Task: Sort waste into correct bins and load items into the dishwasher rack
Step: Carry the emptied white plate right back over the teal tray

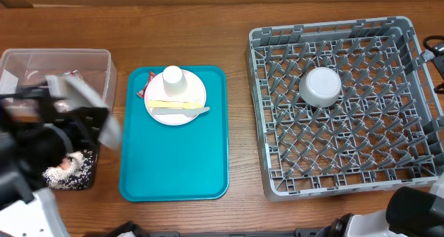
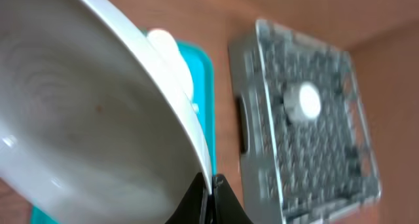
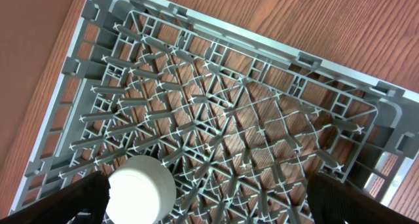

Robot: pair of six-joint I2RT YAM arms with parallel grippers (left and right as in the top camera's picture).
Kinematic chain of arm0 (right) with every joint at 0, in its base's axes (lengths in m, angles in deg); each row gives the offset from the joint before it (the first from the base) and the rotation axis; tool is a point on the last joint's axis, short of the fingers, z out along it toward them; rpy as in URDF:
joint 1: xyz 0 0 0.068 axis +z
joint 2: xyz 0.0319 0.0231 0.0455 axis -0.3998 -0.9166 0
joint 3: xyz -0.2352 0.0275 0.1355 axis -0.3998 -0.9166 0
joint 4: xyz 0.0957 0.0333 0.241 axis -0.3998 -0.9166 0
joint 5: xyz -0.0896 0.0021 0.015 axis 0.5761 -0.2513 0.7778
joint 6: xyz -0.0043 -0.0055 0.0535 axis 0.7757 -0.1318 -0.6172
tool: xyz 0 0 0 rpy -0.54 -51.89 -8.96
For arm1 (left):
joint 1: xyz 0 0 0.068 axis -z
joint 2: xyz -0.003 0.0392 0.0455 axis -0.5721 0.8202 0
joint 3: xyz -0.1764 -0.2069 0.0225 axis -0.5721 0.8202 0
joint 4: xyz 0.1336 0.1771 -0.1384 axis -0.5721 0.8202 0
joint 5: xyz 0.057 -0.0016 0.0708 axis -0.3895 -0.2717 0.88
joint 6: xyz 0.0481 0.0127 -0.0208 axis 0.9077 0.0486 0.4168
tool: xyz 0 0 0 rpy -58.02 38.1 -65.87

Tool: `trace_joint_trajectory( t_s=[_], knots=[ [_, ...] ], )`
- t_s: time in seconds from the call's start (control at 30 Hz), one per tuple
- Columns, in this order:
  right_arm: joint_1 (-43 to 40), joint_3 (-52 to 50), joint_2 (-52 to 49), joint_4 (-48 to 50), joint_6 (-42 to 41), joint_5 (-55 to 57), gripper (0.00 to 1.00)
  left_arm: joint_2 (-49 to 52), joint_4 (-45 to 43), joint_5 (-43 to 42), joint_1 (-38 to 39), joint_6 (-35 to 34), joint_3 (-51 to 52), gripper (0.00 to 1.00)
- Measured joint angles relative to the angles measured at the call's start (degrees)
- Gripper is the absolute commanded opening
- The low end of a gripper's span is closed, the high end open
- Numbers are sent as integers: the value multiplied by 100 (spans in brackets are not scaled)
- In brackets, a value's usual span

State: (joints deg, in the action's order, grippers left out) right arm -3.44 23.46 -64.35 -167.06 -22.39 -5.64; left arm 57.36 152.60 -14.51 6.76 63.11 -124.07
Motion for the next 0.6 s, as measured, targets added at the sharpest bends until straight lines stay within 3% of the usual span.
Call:
trace_joint_trajectory(
  t_s=[0.17,0.33,0.6],
  knots=[
    [0,0,0,-4,2,4,100,-13,363,1364,2118,-544,7,4],
    [0,0,0,0,0,0,100,184,52,2396,3836,-1241,258,4],
    [0,0,0,-2,0,2,100,1364,-662,3200,5381,-2210,1099,4]
  ],
)
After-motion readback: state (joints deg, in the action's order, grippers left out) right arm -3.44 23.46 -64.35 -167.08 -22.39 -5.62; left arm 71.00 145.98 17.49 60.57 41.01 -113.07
